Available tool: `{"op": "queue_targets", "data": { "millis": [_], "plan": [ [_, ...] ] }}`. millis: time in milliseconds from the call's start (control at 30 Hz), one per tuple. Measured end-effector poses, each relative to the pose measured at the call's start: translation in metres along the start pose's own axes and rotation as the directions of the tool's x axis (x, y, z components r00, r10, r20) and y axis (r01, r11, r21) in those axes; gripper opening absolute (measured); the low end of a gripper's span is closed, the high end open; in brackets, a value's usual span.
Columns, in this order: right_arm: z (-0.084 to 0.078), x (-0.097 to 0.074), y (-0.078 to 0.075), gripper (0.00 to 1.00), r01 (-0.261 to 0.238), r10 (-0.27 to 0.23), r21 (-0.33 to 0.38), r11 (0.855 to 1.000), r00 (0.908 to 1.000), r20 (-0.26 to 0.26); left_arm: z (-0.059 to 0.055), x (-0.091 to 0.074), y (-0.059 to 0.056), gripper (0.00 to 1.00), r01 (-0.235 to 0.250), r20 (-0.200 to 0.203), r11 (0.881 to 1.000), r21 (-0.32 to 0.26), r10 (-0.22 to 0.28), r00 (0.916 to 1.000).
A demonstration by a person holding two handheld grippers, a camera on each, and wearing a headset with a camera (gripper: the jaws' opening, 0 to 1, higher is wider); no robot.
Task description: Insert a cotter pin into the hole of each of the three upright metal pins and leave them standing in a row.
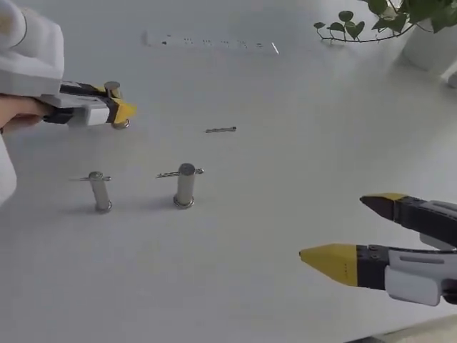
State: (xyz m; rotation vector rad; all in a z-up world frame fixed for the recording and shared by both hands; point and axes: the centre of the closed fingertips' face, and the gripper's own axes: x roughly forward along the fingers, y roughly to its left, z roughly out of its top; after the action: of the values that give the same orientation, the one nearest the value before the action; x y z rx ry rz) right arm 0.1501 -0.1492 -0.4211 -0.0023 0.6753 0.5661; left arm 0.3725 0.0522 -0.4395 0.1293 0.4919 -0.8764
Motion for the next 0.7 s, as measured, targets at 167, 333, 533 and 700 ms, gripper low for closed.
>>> {"op": "queue_targets", "data": {
  "millis": [167,333,533,700],
  "plan": [
    [0.004,0.0,0.003,0.84,-0.007,0.007,-0.011,1.0,0.9999,0.01,0.017,-0.018,-0.01,0.1,0.002,0.018,1.0,0.028,-0.003,0.9998],
    [0.01,-0.001,0.007,0.84,-0.017,0.018,-0.03,0.999,0.9996,0.024,0.03,-0.04,-0.031,0.1,0.02,0.039,1.0,0.004,-0.02,0.999],
    [0.015,0.0,0.013,0.84,-0.031,0.032,-0.047,0.998,0.9987,0.039,0.045,-0.065,-0.057,0.1,0.035,0.067,0.999,0.027,-0.037,0.9971],
    [0.018,0.001,0.02,0.84,-0.043,0.046,-0.061,0.997,0.9977,0.05,0.055,-0.082,-0.075,0.1,0.04,0.088,0.997,0.073,-0.046,0.995]
  ]
}}
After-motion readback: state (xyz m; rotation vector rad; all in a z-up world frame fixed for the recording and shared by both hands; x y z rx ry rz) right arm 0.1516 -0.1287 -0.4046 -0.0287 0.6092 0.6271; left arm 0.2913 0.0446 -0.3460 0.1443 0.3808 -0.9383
